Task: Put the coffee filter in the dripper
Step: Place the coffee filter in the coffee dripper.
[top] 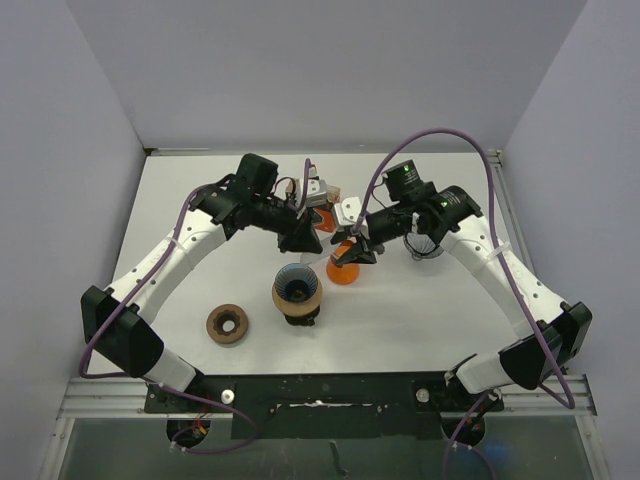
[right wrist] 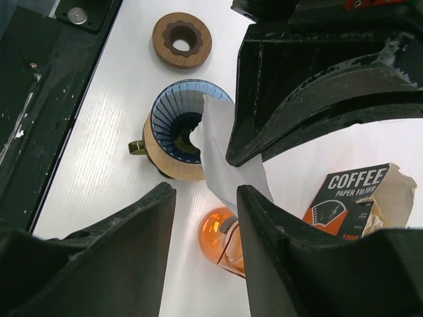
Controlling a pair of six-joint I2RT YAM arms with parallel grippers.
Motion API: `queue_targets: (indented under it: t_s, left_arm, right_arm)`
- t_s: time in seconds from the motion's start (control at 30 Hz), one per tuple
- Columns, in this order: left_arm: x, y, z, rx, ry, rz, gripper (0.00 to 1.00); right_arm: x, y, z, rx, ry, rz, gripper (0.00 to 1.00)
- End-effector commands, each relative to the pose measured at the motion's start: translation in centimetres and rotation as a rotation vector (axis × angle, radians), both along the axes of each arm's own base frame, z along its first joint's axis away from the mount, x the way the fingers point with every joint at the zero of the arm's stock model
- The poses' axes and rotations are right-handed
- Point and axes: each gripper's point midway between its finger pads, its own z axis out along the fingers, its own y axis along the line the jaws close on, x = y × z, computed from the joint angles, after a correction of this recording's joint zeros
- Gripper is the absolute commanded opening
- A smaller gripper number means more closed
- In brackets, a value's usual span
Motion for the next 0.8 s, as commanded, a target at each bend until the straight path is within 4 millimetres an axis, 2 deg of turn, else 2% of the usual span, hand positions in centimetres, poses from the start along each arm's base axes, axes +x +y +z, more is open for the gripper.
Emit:
queue_targets:
  t_s: [0.0, 0.23, 0.77]
  left_arm:
    - [-0.17, -0.41, 1.81, -0.037, -0.014, -0.031, 0.00]
    - [-0.27, -0.35, 1.51, -0.015, 0.023, -0.029, 0.00]
    - [-0.87, -0.14, 1.40, 0.002, 0.082, -0.029, 0.00]
  right_arm:
    - [-0.10, 0.05, 0.64, 0.003, -0.033, 0.020, 0.43]
    - [-0.15, -0.39, 0.66, -0.036, -0.062, 0.004, 0.43]
    - [-0.03, 0.02, 0.50, -0.131, -0.184, -0.027, 0.46]
